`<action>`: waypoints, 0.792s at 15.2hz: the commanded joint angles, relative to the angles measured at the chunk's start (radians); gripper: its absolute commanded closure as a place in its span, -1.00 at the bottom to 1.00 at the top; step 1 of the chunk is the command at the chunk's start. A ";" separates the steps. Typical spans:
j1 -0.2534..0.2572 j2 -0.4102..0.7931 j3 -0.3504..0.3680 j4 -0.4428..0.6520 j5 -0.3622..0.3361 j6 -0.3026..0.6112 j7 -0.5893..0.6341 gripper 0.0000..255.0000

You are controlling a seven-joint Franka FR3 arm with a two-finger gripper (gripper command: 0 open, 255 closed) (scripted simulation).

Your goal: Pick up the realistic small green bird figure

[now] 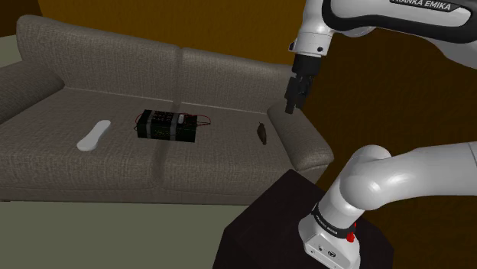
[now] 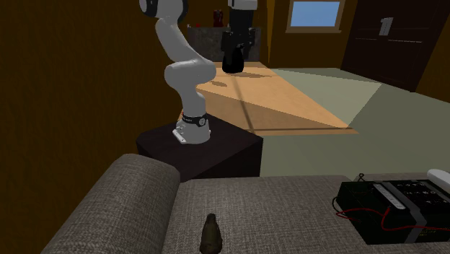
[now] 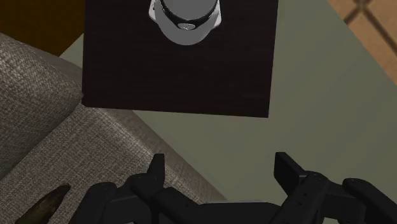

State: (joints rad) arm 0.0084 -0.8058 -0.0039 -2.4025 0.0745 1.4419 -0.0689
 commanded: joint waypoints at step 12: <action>-0.099 0.153 -0.090 -0.176 -0.067 0.444 -0.019 -1.00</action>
State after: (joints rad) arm -0.0812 -0.6768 -0.0846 -2.5729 0.0128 1.8420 -0.0856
